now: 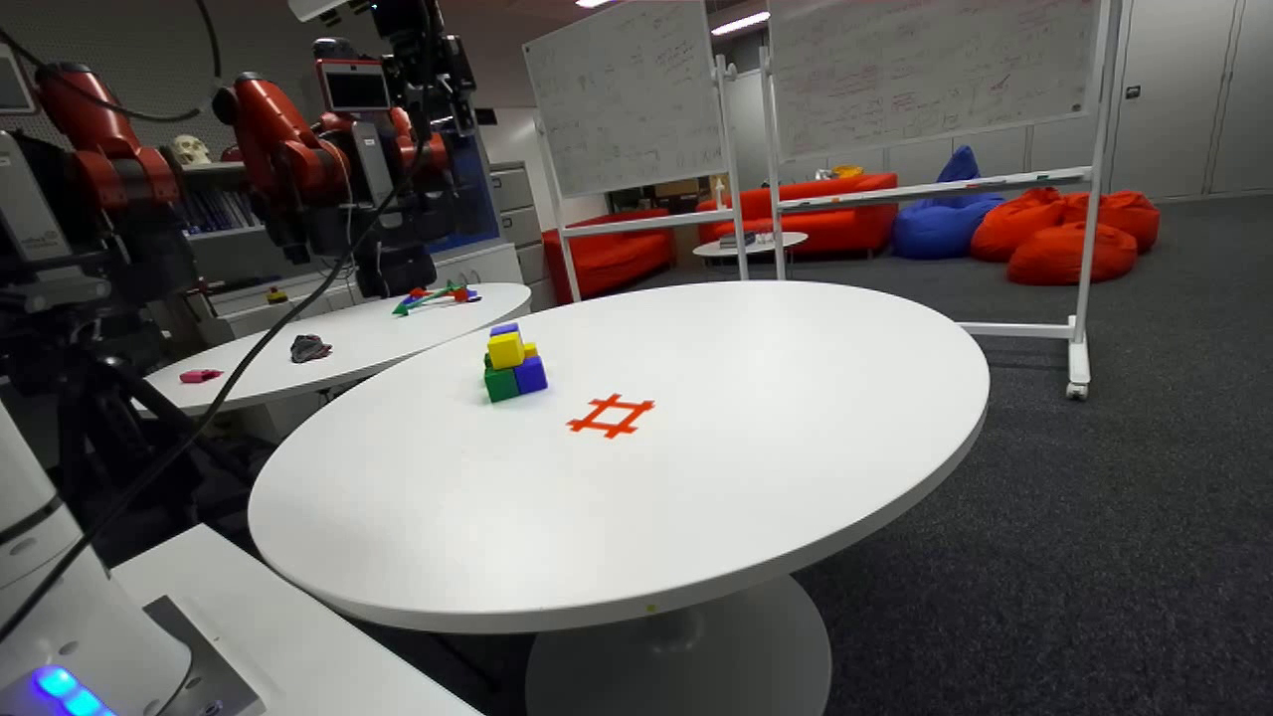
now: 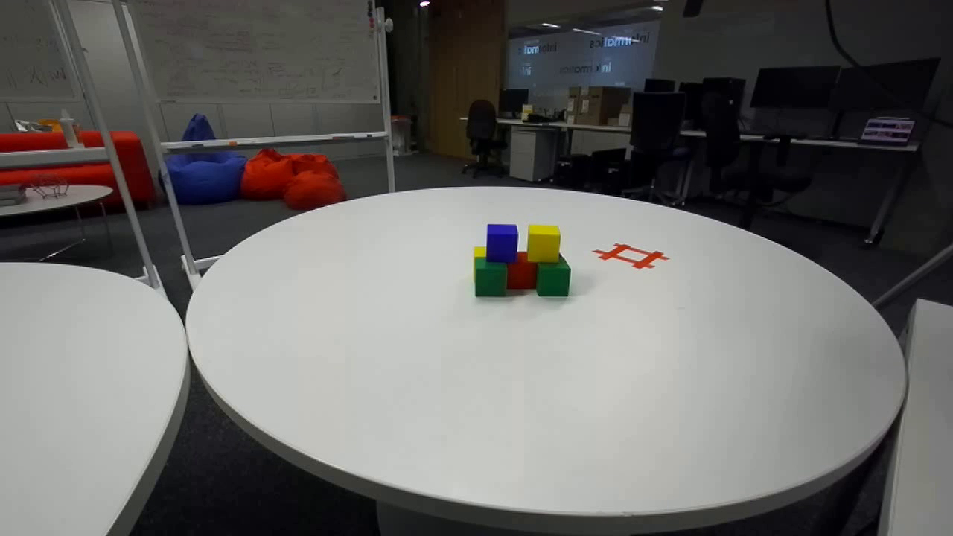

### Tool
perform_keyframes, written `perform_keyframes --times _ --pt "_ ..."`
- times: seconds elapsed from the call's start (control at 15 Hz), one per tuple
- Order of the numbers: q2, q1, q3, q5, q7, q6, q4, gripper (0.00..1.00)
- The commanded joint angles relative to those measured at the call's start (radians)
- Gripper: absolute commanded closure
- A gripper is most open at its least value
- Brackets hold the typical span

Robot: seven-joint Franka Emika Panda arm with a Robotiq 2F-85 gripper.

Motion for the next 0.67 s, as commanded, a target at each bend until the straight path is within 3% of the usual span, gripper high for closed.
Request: perform_keyframes --times 0.0,0.6 --pt "0.079 0.014 -0.014 0.026 -0.051 -0.002 0.06 0.0" --pt "0.098 0.002 -0.025 0.018 -0.027 -0.003 0.034 0.0"
